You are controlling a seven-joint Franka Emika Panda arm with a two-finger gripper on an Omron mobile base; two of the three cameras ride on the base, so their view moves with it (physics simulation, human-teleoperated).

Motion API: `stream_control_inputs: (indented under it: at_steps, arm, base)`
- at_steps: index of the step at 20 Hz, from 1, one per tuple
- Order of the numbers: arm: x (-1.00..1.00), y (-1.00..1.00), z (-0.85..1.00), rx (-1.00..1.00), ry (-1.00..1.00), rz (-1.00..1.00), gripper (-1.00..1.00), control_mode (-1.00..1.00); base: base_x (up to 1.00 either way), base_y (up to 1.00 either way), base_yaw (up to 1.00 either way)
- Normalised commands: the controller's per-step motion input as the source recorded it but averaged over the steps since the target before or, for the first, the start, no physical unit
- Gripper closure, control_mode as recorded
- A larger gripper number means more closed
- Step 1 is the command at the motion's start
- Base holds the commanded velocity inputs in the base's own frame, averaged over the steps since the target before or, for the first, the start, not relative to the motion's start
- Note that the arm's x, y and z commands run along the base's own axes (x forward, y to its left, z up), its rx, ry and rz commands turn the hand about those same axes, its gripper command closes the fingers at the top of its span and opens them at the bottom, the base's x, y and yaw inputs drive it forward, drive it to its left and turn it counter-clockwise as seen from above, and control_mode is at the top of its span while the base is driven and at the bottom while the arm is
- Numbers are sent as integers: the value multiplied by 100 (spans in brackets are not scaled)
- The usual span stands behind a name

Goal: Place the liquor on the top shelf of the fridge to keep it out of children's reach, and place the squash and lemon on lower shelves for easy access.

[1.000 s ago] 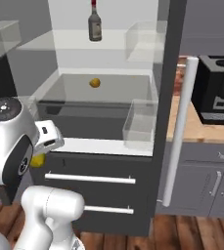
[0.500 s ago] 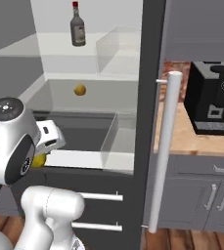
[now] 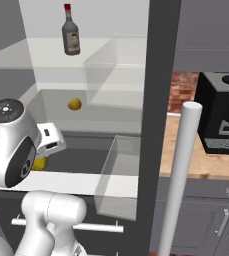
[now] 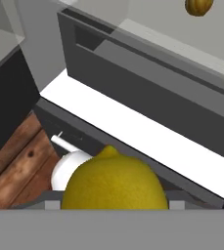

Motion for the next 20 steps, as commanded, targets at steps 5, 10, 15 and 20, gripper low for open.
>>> stream_control_inputs:
  at_steps: [5,10,15,20]
  arm:
    - [12,2,0,0,-2,-1,100,-100]
    - [61,10,0,0,-10,-6,100,-100]
    - [66,0,0,0,-9,-6,100,-100]
    - [78,0,0,0,-5,-6,100,-100]
  base:
    - [49,4,-3]
    - [0,0,0]
    - [0,0,0]
    - [0,0,0]
